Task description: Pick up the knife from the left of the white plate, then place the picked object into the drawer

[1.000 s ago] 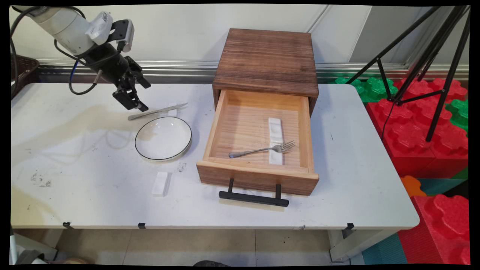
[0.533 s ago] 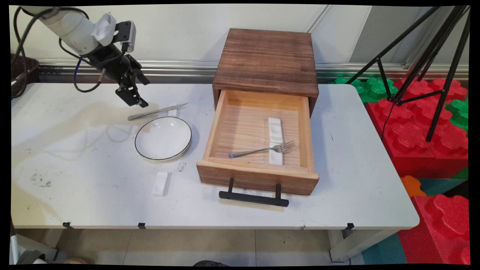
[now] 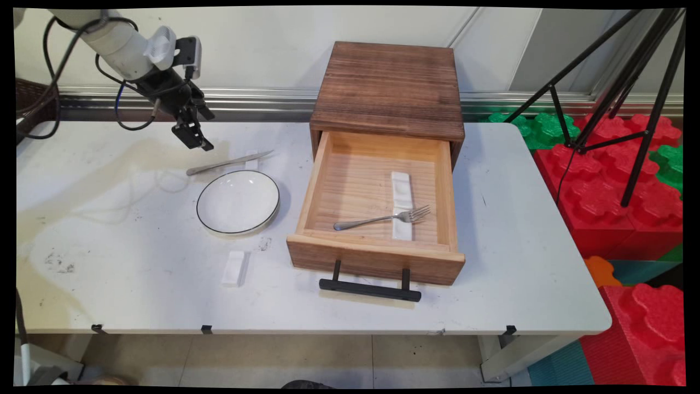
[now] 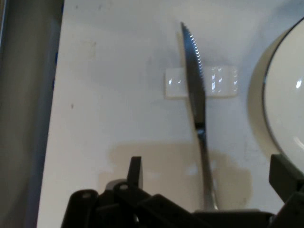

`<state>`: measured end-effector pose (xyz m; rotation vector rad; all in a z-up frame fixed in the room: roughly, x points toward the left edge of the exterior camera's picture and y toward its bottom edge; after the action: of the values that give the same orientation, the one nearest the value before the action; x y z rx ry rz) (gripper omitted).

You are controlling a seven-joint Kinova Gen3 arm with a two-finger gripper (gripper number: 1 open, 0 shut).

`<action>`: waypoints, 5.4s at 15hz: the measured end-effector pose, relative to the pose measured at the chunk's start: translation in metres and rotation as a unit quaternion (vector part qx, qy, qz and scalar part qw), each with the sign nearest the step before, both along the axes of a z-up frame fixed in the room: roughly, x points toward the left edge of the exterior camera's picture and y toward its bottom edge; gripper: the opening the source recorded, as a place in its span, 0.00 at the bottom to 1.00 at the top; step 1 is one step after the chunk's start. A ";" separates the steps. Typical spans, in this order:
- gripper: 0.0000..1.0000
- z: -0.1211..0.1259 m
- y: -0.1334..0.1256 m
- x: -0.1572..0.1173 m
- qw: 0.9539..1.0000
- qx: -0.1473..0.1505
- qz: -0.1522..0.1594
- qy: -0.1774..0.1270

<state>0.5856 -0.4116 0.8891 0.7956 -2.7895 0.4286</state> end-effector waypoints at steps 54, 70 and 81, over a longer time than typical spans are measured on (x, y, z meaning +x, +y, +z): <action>0.00 -0.083 -0.028 0.016 0.999 0.011 0.028 0.031; 0.00 0.018 -0.003 -0.013 0.999 -0.019 0.007 0.038; 0.00 0.074 0.016 -0.099 0.996 -0.023 -0.032 0.082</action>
<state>0.4867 -0.3953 0.9630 0.6967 -2.6345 0.3957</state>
